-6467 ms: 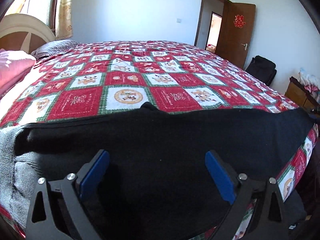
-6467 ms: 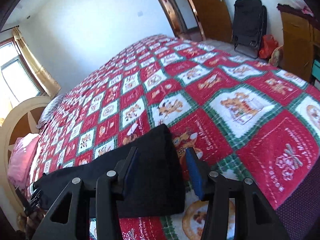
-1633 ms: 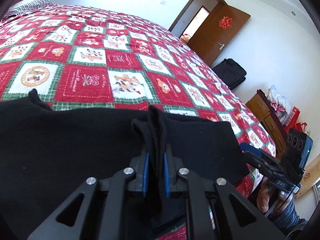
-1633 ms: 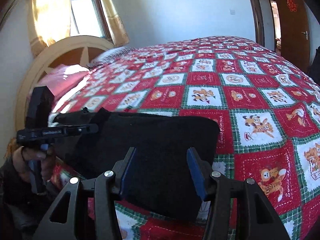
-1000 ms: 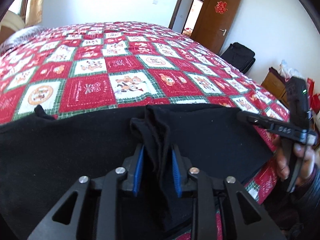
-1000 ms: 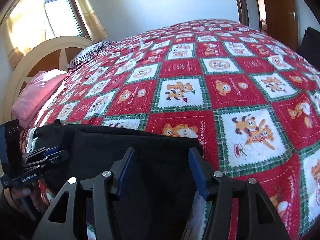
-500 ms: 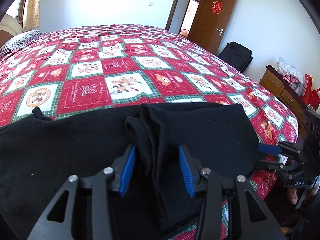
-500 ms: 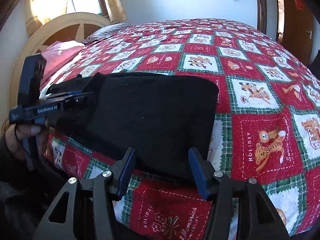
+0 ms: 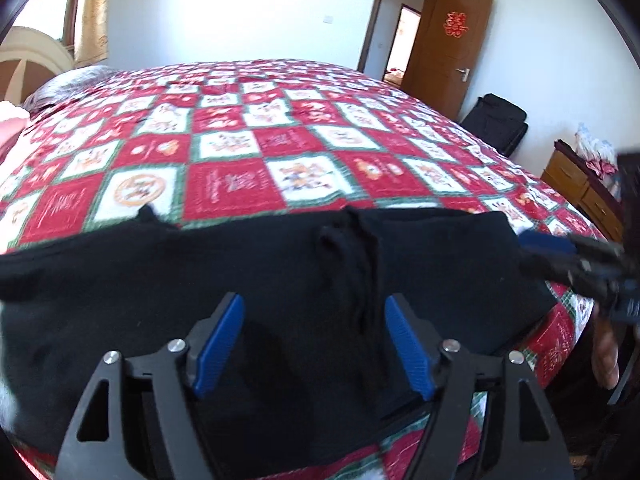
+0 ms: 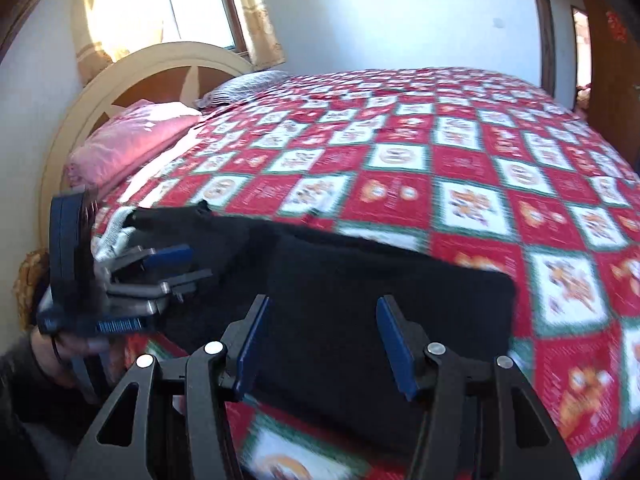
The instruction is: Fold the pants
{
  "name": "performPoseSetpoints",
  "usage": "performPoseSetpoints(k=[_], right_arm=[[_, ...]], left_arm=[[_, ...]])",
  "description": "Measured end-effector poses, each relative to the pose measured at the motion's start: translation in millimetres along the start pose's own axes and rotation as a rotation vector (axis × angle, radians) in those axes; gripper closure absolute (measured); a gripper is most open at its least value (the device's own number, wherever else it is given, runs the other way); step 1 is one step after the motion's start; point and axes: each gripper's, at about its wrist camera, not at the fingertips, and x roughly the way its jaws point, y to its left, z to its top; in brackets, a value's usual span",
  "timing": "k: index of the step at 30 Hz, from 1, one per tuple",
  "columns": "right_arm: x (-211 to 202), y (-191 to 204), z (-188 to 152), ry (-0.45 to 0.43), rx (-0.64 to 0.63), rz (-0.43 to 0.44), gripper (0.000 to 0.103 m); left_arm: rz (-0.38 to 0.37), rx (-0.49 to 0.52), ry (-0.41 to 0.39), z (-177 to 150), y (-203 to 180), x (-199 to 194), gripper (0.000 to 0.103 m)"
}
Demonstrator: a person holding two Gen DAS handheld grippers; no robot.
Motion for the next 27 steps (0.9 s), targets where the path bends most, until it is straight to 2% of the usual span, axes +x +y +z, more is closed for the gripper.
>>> performPoseSetpoints(k=[6,7,9,12,16,20,22,23,24,25,27], right_arm=[[47.4,31.9,38.8,0.06,0.039,0.128,0.049],[56.2,36.3,42.0,0.075,0.043,0.123,0.051],[65.4,40.4,42.4,0.101,0.047,0.121,0.063],[55.8,49.4,30.0,0.112,0.035,0.144,0.063],[35.2,78.3,-5.8,0.131,-0.143,0.109,0.063],[45.1,102.1,-30.2,0.166,-0.282,0.056,0.063],[54.3,104.9,-34.8,0.168,-0.309,0.016,0.063],[59.3,103.6,-35.8,0.174,-0.306,-0.002,0.067],[61.2,100.6,-35.5,0.171,-0.29,0.0,0.088],[59.1,99.8,-35.0,0.164,-0.283,0.006,0.095],[46.9,102.6,-34.1,0.135,-0.294,0.0,0.097]], left_arm=[[0.006,-0.056,-0.007,-6.5,15.8,-5.8,0.027],[0.006,-0.062,-0.011,-7.8,18.6,-7.1,0.027],[0.009,-0.081,-0.019,-9.5,26.1,-9.8,0.027],[0.027,-0.126,-0.035,-10.8,42.7,-15.7,0.027],[0.043,-0.188,-0.058,-12.7,60.3,-19.5,0.02],[0.033,-0.187,-0.056,-12.1,59.3,-17.6,0.019],[0.026,-0.186,-0.055,-12.7,59.5,-18.9,0.019],[0.026,-0.189,-0.054,-12.8,61.1,-19.3,0.019],[0.026,-0.192,-0.054,-13.0,62.8,-19.8,0.019],[0.026,-0.198,-0.054,-12.9,64.3,-20.1,0.019],[0.023,-0.207,-0.056,-12.4,65.8,-21.8,0.019]])
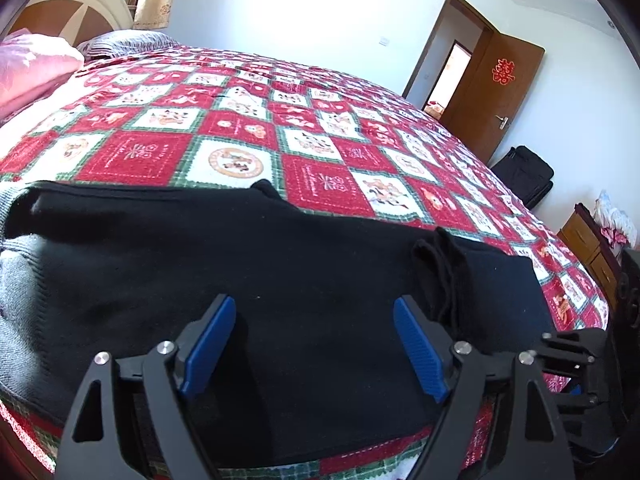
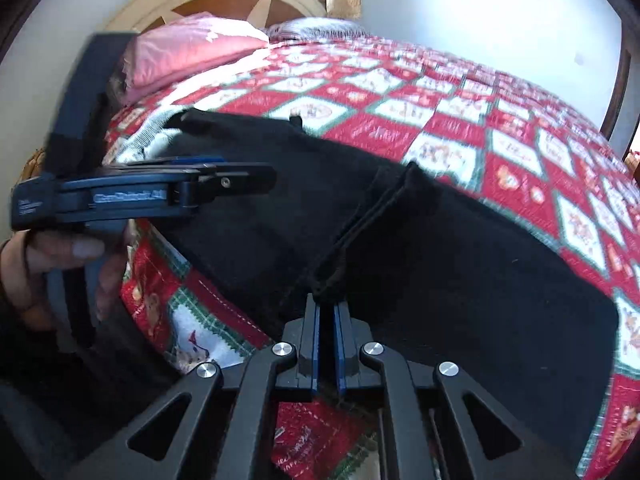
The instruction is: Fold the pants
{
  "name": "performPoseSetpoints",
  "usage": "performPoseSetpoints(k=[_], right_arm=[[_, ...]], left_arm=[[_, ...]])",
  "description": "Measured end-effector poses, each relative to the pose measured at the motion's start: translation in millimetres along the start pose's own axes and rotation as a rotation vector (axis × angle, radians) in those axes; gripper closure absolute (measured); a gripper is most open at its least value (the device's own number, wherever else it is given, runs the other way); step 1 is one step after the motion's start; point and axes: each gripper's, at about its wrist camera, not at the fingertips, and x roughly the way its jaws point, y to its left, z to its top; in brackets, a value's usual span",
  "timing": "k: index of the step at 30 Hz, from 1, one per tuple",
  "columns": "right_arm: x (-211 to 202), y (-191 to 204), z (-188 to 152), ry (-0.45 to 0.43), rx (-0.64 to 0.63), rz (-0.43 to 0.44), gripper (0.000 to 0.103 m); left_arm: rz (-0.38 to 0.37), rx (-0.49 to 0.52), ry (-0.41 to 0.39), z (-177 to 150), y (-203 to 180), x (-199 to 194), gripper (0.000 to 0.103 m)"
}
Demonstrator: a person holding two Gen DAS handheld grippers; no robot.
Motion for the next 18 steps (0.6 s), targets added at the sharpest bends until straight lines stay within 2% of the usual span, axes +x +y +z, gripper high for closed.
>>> performPoseSetpoints(k=[3,6,8,11,13,14,15,18], right_arm=[[-13.1,7.9,-1.2,-0.011,-0.038,0.006,0.097],[3.1,8.3,-7.7,0.035,-0.052,0.005,0.097],[15.8,5.4,-12.7,0.064,-0.042,0.023,0.097],[11.3,4.7,-10.9,0.063,-0.054,0.022,0.096],[1.9,-1.3,-9.2,0.053,-0.038,0.021,0.081],[-3.6,-5.2,-10.0,0.044,-0.039,0.026,0.058],[-8.6,-8.7,-11.9,0.03,-0.039,0.033,0.047],[-25.2,-27.3,-18.3,0.002,-0.013,0.04,0.047]], left_arm=[[-0.012,0.009,-0.009,1.2,-4.8,-2.3,0.019],[-0.044,0.032,-0.006,1.2,-14.9,-1.3,0.018],[-0.054,0.057,0.001,2.5,-22.6,0.8,0.014],[-0.07,0.105,0.003,7.0,-38.1,5.0,0.014],[-0.086,0.138,0.004,10.0,-50.5,8.5,0.014],[-0.093,0.154,0.004,10.5,-56.8,10.1,0.013],[-0.097,0.178,0.008,10.7,-63.9,13.1,0.011],[-0.072,0.25,0.048,7.1,-80.2,24.5,0.008]])
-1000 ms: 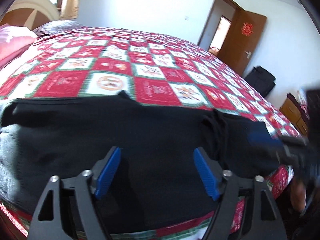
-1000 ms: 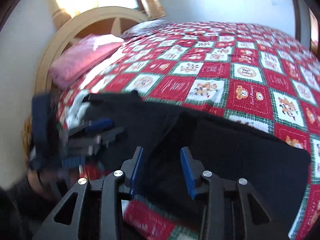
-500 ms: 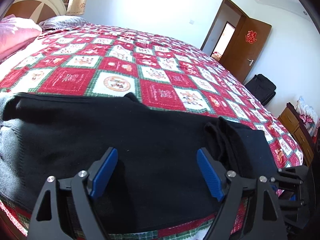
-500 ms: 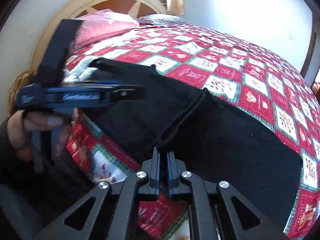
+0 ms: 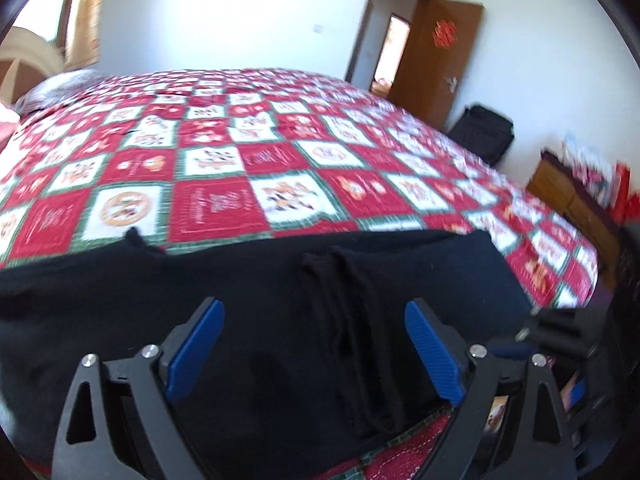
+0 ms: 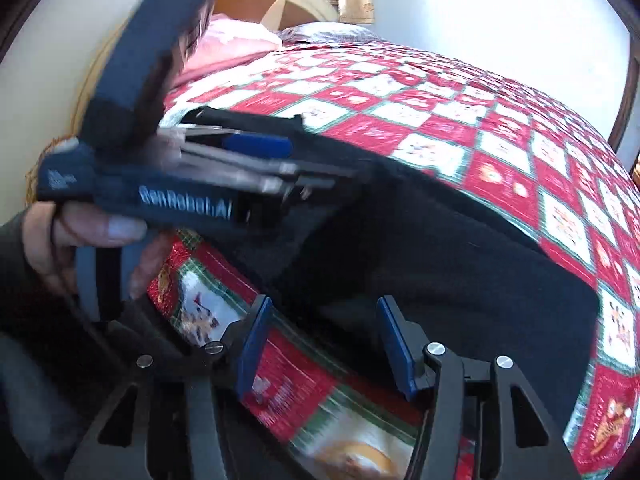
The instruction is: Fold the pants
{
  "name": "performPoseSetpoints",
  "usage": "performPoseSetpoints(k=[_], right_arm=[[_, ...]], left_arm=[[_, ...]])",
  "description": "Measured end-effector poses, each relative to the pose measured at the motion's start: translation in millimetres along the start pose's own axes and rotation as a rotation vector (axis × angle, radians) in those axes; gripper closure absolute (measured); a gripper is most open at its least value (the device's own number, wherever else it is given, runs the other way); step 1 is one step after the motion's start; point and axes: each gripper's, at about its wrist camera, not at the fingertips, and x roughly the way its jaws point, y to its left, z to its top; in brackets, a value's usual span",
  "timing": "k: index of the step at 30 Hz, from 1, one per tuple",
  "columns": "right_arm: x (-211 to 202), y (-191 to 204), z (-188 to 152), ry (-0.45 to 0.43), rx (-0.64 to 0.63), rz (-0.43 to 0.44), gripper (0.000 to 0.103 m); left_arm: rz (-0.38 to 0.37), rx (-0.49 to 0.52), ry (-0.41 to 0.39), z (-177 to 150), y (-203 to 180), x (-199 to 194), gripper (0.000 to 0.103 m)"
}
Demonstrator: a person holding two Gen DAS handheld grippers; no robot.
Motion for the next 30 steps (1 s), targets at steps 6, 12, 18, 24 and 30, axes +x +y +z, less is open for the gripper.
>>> performPoseSetpoints(k=[6,12,18,24,30], right_arm=[[-11.8,-69.7,-7.2,-0.053,0.223,-0.087,0.047],[2.2,-94.3,-14.7,-0.044,0.28,-0.146,0.047],[-17.6,-73.1,-7.5,-0.146,0.235,-0.157,0.047],[-25.6,-58.2,-6.8,-0.198,0.214,-0.141,0.046],[-17.3,-49.4,-8.3,-0.175,0.213,-0.117,0.046]], left_arm=[[0.176,0.025,0.066,6.9,9.3,30.9,0.0],[0.162,0.019,0.042,4.4,10.4,28.6,0.0],[0.135,-0.024,-0.008,5.0,32.5,-10.7,0.0],[0.28,-0.108,-0.066,-9.4,106.9,-65.7,0.0],[0.432,-0.28,-0.107,-27.4,197.5,-101.4,0.003]])
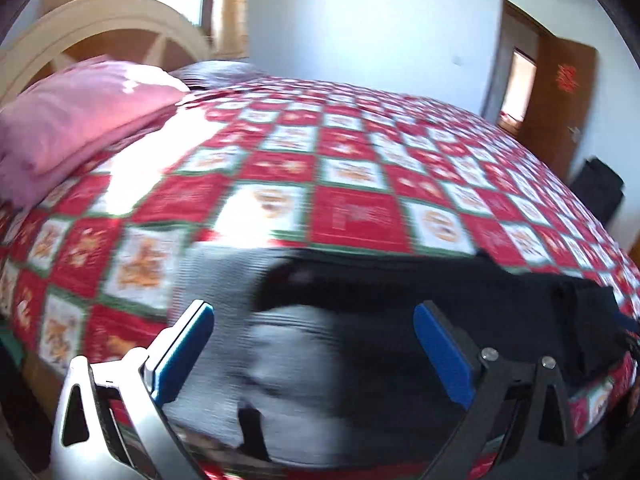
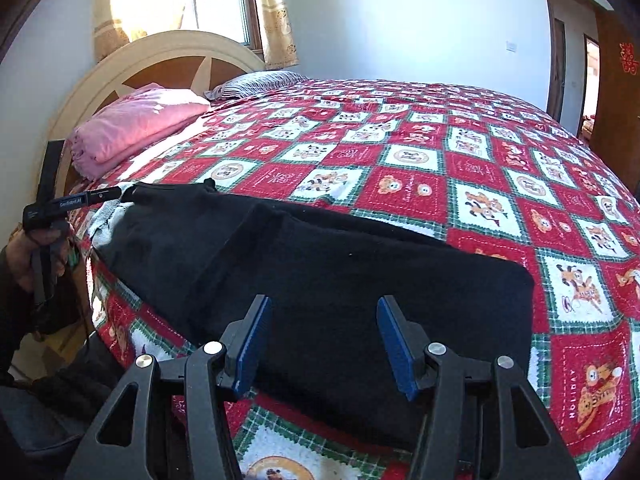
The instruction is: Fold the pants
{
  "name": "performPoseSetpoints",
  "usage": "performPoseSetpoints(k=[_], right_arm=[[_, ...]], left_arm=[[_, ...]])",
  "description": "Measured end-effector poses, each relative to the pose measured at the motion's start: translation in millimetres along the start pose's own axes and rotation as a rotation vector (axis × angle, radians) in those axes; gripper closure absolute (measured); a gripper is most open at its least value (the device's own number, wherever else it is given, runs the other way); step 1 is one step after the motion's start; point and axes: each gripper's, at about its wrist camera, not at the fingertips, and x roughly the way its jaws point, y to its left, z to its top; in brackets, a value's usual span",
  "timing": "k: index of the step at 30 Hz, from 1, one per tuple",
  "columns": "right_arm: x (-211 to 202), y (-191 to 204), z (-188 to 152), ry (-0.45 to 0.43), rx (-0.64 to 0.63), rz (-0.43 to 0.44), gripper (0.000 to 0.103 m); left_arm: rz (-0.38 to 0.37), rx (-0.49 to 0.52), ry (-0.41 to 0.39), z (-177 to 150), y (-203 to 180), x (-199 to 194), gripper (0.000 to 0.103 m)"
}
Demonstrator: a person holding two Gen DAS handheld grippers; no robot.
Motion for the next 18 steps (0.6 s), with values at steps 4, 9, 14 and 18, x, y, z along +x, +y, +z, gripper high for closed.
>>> performPoseSetpoints(k=[4,9,14,18], right_arm=[[-2.3,4.9,-0.8,-0.013,-0.003,0.006,0.046],[1.1,11.4,-2.8,-0.008,-0.007,0.018,0.046],[5.7,17.6,-5.9,0.004,-0.015,0.023,0.046],[8.5,21.6,-8.3,0.014,-0.024,0.025,0.046]], left_arm=[[0.008,-0.077,-0.003,-2.8,43.6,6.4,0.024],[-0.073,-0.137,0.033,-15.1,71.7,19.7,0.051],[-0.107,-0.173,0.036,-24.8,80.2,27.0,0.048],[-0.12,-0.184,0.024,-26.1,84.3,26.9,0.047]])
